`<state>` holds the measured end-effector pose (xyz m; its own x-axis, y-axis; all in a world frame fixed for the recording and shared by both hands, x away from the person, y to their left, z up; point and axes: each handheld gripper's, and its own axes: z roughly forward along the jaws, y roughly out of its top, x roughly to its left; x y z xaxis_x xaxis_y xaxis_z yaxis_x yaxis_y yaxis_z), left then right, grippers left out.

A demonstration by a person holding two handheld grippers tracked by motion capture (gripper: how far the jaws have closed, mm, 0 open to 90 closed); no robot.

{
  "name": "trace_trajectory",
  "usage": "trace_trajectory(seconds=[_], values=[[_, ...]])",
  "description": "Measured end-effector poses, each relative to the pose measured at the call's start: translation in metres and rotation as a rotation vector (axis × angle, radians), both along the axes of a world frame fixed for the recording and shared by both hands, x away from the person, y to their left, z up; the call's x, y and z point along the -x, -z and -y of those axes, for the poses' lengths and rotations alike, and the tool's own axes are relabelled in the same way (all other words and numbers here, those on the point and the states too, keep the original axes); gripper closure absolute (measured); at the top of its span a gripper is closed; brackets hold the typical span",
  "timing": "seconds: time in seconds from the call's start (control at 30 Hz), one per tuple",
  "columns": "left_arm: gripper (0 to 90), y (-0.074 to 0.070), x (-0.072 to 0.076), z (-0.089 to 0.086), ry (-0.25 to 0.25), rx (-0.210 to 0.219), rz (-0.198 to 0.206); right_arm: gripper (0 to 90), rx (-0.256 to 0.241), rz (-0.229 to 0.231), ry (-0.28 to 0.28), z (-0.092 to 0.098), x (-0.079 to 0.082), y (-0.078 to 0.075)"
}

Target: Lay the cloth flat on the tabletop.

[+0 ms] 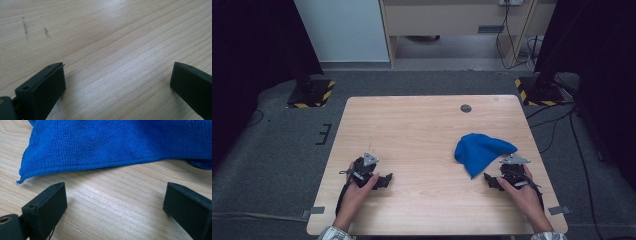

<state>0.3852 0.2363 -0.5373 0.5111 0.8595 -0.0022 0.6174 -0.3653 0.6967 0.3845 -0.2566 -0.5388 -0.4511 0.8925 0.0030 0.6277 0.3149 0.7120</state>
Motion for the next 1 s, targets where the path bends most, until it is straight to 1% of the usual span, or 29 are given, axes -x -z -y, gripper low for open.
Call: trace_trajectory(seconds=[0.43,0.63,0.67,0.7,0.73,0.77,0.8,0.83,0.87,0.9,0.93,1.0], values=[[0.0,0.000,0.000,0.000,0.000,0.000,0.000,2.5,-0.002,-0.009,-0.014,0.001,-0.004,0.000],[0.0,0.000,0.000,0.000,0.000,0.000,0.000,3.5,-0.002,-0.013,-0.006,0.000,-0.004,0.000],[0.0,0.000,0.000,0.000,0.000,0.000,0.000,8.1,-0.008,-0.031,0.002,0.001,-0.005,-0.004],[0.0,0.000,0.000,0.000,0.000,0.000,0.000,8.3,-0.020,-0.038,0.002,0.002,-0.005,-0.005],[0.0,0.000,0.000,0.000,0.000,0.000,0.000,8.1,-0.046,-0.049,0.006,0.004,-0.006,-0.007],[0.0,0.000,0.000,0.000,0.000,0.000,0.000,8.1,-0.059,-0.034,0.007,0.005,-0.006,-0.009],[0.0,0.000,0.000,0.000,0.000,0.000,0.000,8.1,-0.059,-0.034,0.007,0.005,-0.006,-0.009],[0.0,0.000,0.000,0.000,0.000,0.000,0.000,8.1,-0.060,-0.024,0.011,0.006,-0.006,-0.012],[0.0,0.000,0.000,0.000,0.000,0.000,0.000,8.0,-0.048,0.014,0.014,0.005,-0.008,-0.018],[0.0,0.000,0.000,0.000,0.000,0.000,0.000,8.0,-0.048,0.014,0.014,0.005,-0.008,-0.018],[0.0,0.000,0.000,0.000,0.000,0.000,0.000,8.2,-0.041,0.053,0.009,0.001,-0.012,-0.025],[0.0,0.000,0.000,0.000,0.000,0.000,0.000,8.1,-0.039,0.084,-0.006,-0.005,-0.017,-0.033]])
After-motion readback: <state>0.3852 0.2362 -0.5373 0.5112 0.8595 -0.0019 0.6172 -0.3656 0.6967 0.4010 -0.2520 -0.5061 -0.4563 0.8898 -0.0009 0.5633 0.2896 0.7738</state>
